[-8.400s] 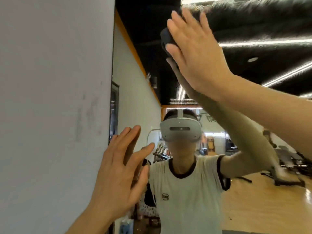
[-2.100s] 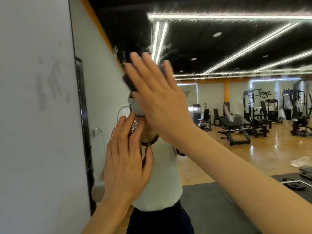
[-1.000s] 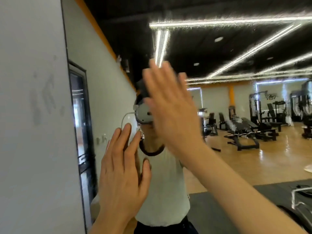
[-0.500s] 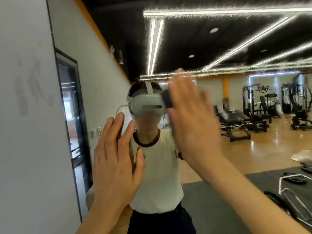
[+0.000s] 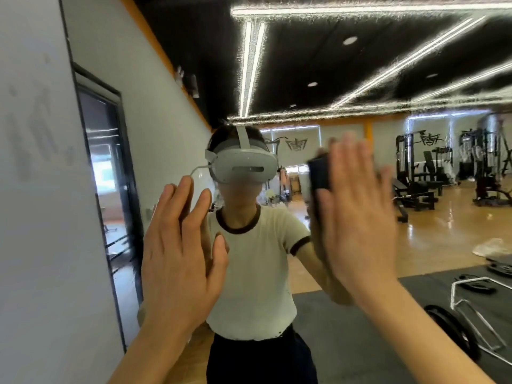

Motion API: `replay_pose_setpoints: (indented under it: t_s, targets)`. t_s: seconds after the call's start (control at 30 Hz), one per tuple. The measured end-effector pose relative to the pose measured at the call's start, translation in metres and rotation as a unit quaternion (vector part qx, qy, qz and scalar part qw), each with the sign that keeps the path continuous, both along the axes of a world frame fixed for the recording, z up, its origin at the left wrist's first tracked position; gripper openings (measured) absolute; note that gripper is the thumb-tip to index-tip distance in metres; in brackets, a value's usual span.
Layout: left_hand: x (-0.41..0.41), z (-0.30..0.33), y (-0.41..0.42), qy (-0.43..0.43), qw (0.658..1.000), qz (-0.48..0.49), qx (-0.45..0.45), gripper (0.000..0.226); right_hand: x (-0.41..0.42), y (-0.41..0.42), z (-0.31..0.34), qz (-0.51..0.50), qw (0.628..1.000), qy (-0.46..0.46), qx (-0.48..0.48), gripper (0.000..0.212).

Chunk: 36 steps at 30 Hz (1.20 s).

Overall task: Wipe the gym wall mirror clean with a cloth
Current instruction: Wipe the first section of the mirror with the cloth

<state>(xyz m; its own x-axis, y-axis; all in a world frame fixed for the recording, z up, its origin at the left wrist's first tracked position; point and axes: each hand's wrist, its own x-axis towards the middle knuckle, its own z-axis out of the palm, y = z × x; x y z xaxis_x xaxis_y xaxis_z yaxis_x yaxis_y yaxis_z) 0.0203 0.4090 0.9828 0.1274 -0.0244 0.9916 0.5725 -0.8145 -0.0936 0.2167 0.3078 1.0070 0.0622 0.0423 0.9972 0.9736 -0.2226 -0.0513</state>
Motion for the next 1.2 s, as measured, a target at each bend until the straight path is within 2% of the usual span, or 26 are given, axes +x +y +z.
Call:
replay_pose_setpoints:
  t_s: [0.07, 0.13, 0.2, 0.27, 0.33, 0.4, 0.47, 0.53, 0.57, 0.67, 0.77, 0.83, 0.9, 0.97, 1.0, 1.07, 1.13, 1.2]
  targets:
    - [0.000, 0.001, -0.001, -0.003, 1.000, 0.001, -0.002, 0.056, 0.008, -0.009, -0.002, 0.001, 0.996, 0.078, 0.036, 0.054]
    - [0.001, 0.001, -0.001, -0.003, 1.000, 0.003, -0.003, 0.056, -0.017, 0.004, -0.001, 0.001, 0.996, 0.075, 0.039, 0.057]
    - [0.001, 0.000, 0.000, -0.007, 1.000, 0.004, -0.005, 0.057, -0.056, 0.026, -0.002, 0.023, 0.999, -0.020, -0.011, 0.062]
    - [0.001, -0.001, 0.000, -0.012, 1.000, 0.003, -0.014, 0.059, -0.078, 0.038, -0.008, 0.053, 0.987, -0.138, -0.068, 0.057]
    - [0.000, -0.001, 0.000, -0.012, 1.000, 0.000, -0.010, 0.059, -0.059, 0.030, -0.009, 0.039, 0.981, -0.170, -0.080, 0.055]
    - [0.000, 0.000, 0.000, -0.004, 1.000, 0.003, 0.000, 0.057, -0.021, 0.012, -0.009, 0.013, 0.994, -0.093, -0.050, 0.059]
    - [-0.001, 0.000, 0.000, -0.005, 1.000, 0.007, 0.005, 0.056, 0.006, -0.007, -0.009, 0.024, 0.999, 0.042, 0.003, 0.056]
    - [0.000, 0.001, -0.001, -0.006, 1.000, 0.009, 0.007, 0.056, -0.008, -0.004, -0.002, 0.030, 0.995, 0.085, 0.039, 0.055]
    - [0.000, 0.001, -0.001, -0.007, 1.000, 0.010, 0.007, 0.056, -0.026, 0.006, 0.003, 0.020, 0.997, 0.061, 0.035, 0.056]
    - [0.001, 0.000, 0.001, -0.014, 1.000, -0.004, 0.005, 0.057, -0.085, 0.042, 0.015, 0.039, 0.995, -0.085, -0.023, 0.055]
    - [0.001, -0.001, 0.000, -0.017, 1.000, -0.015, -0.003, 0.057, -0.075, 0.039, 0.024, 0.027, 0.985, -0.164, -0.051, 0.055]
    - [0.000, 0.000, 0.000, -0.009, 1.000, -0.014, -0.002, 0.056, -0.033, 0.020, 0.022, 0.004, 0.994, -0.106, -0.033, 0.060]
    - [-0.001, 0.001, -0.002, -0.002, 1.000, -0.021, -0.006, 0.055, 0.013, -0.005, 0.020, -0.003, 1.000, 0.024, 0.019, 0.056]
    - [-0.003, 0.001, -0.004, -0.003, 0.998, -0.050, -0.024, 0.053, 0.028, -0.016, 0.018, -0.001, 0.990, 0.118, 0.071, 0.053]
    - [-0.002, 0.002, -0.006, -0.007, 0.997, -0.063, -0.037, 0.052, 0.019, -0.011, 0.018, -0.006, 0.988, 0.130, 0.079, 0.054]
    - [0.004, 0.004, -0.013, -0.021, 0.996, -0.069, -0.047, 0.050, -0.015, 0.007, 0.014, -0.001, 0.997, 0.059, 0.056, 0.055]
    - [0.020, 0.007, -0.022, -0.026, 0.997, -0.066, -0.036, 0.050, -0.045, 0.023, 0.003, 0.035, 0.996, -0.077, -0.008, 0.054]
    - [0.040, 0.011, -0.032, -0.022, 0.997, -0.075, -0.025, 0.050, -0.037, 0.020, -0.002, 0.040, 0.988, -0.143, -0.046, 0.051]
